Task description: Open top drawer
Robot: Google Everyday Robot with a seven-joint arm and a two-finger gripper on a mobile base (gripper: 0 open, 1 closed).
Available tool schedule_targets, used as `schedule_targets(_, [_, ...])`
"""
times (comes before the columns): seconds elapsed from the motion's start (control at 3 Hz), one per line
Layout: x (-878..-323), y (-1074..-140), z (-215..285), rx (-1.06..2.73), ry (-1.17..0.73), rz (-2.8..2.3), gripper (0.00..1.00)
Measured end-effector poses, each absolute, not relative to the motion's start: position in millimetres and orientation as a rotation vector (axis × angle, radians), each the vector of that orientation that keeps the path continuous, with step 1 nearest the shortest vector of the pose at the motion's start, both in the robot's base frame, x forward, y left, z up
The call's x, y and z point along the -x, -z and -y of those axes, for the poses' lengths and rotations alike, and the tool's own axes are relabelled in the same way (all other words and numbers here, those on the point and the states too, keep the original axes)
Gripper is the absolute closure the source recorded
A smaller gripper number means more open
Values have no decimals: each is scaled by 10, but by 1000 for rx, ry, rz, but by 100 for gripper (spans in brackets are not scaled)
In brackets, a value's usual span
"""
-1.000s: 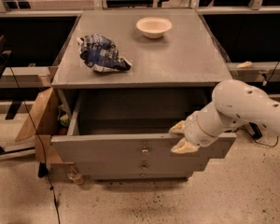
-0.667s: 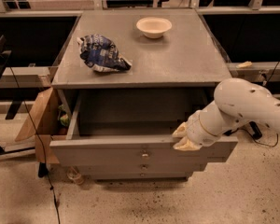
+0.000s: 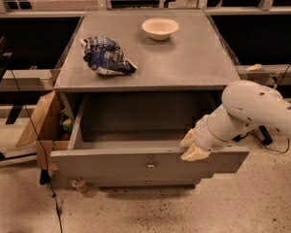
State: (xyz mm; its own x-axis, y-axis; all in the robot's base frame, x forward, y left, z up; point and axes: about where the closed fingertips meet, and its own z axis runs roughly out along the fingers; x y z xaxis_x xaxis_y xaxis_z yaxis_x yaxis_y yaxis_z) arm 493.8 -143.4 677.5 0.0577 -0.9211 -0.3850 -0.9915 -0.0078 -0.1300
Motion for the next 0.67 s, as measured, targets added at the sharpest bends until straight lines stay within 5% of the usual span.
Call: schedule_targets(0.67, [-4897,-6778,1418,1999,-275,-1921,37])
